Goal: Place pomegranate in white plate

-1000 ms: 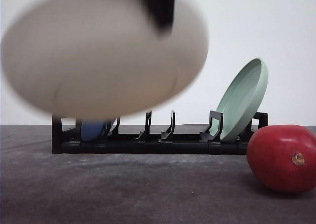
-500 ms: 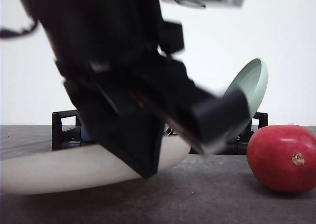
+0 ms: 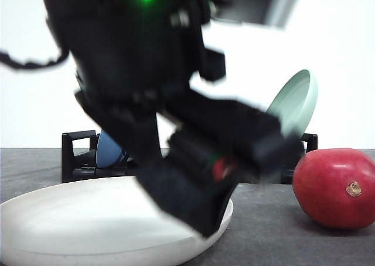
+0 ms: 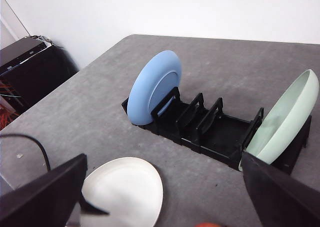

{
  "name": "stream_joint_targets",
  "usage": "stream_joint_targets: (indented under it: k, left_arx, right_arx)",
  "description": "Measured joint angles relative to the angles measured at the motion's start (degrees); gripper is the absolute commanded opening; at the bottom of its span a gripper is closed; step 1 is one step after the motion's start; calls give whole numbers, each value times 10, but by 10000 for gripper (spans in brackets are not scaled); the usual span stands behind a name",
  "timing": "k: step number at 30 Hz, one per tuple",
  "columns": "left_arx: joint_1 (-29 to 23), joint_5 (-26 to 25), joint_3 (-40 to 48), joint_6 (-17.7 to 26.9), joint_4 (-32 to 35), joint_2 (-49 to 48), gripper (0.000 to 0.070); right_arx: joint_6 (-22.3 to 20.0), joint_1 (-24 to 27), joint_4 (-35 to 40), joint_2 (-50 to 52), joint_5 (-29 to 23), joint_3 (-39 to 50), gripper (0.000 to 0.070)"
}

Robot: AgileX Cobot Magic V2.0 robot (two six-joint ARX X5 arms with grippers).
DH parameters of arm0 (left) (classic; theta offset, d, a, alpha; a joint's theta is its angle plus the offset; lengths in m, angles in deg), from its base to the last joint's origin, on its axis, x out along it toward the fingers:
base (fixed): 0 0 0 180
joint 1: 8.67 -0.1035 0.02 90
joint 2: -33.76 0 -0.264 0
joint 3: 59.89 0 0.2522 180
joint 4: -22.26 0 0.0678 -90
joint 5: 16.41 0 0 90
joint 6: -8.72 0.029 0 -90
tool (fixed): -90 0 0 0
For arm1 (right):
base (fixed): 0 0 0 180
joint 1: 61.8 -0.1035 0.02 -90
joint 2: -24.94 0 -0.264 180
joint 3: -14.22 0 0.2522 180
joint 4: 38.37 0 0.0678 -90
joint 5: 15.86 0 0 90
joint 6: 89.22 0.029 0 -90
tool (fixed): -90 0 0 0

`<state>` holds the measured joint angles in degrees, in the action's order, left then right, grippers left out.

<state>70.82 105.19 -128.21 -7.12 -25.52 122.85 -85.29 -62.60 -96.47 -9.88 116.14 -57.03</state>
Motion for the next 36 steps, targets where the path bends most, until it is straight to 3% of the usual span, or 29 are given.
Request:
stream_joint_targets:
  k: [11,20,25,31,36]
  left_arx:
    - [-1,-29,0,-79,-71,-186,643]
    - [-1,-108,0,-93,-127,-385,637]
    - [-1,-110,0,-94,-156,-481,637]
    - [-1,-121,0,-109,-185,-580,637]
    - [-1,-120,0,-127,-218,-636,637]
  right_arx:
    - [19,-76,-56,-56,-10,0,625]
    - [26,-142,-145,-202,-114,0,628]
    - [26,-174,-140,-287,-168,0,700]
    - [27,-194,-129,-385,-243,0,700]
    - [29,-198,-107,-452,-255,0,700]
